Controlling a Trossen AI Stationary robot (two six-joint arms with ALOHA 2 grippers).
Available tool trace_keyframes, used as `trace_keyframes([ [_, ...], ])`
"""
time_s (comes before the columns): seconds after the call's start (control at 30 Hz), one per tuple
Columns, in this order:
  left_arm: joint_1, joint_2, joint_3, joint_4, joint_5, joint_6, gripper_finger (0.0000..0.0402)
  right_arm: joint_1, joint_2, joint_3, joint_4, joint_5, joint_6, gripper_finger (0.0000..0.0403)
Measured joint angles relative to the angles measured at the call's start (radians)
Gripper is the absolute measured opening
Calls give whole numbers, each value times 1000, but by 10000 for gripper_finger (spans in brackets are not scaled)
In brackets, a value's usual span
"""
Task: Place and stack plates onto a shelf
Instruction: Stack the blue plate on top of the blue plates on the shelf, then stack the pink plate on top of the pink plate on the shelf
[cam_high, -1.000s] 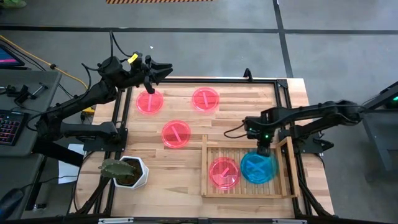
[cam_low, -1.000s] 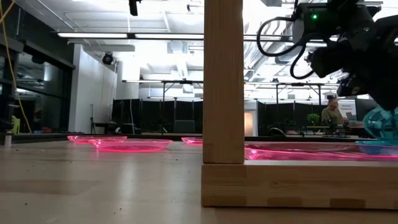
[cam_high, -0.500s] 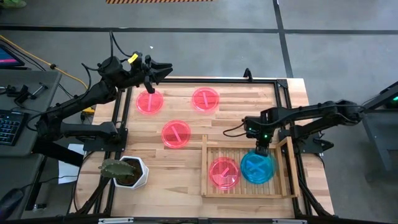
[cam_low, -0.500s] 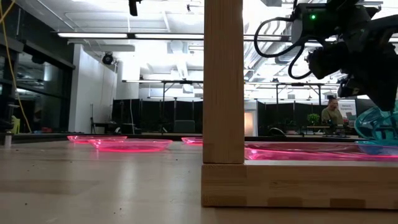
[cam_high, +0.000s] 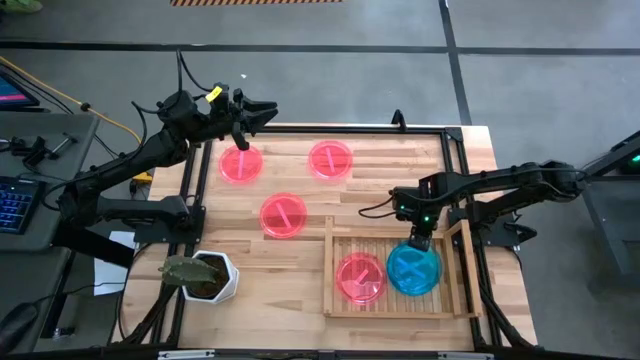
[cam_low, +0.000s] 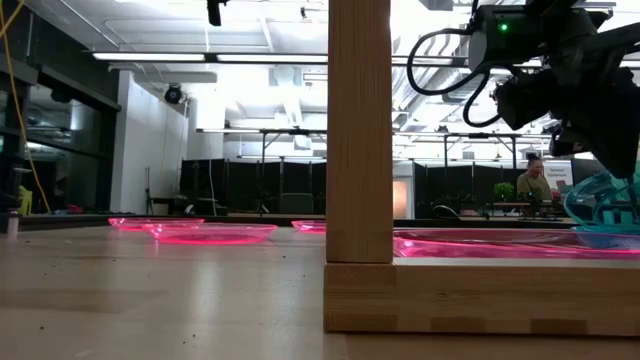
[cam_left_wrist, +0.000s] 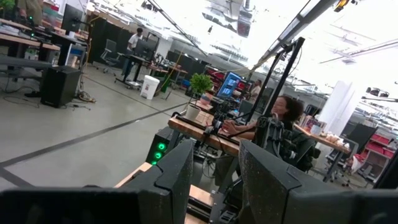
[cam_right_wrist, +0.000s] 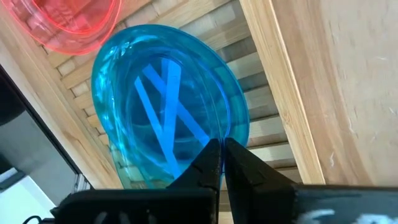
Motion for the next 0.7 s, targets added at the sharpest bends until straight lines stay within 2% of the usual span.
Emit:
trace_keyframes([
  [0.17, 0, 0, 0, -1, 0, 0, 122, 0, 0, 0, 1, 1, 12, 1],
  [0.27, 0, 0, 0, -1, 0, 0, 122, 0, 0, 0, 5, 8, 48, 21],
  [0.57, 0, 0, 0, -4, 0, -1, 122, 0, -9, 0, 4, -7, 67, 173],
  [0.7, 0, 0, 0, -6, 0, -2, 122, 0, -38, 0, -8, -8, 58, 217],
])
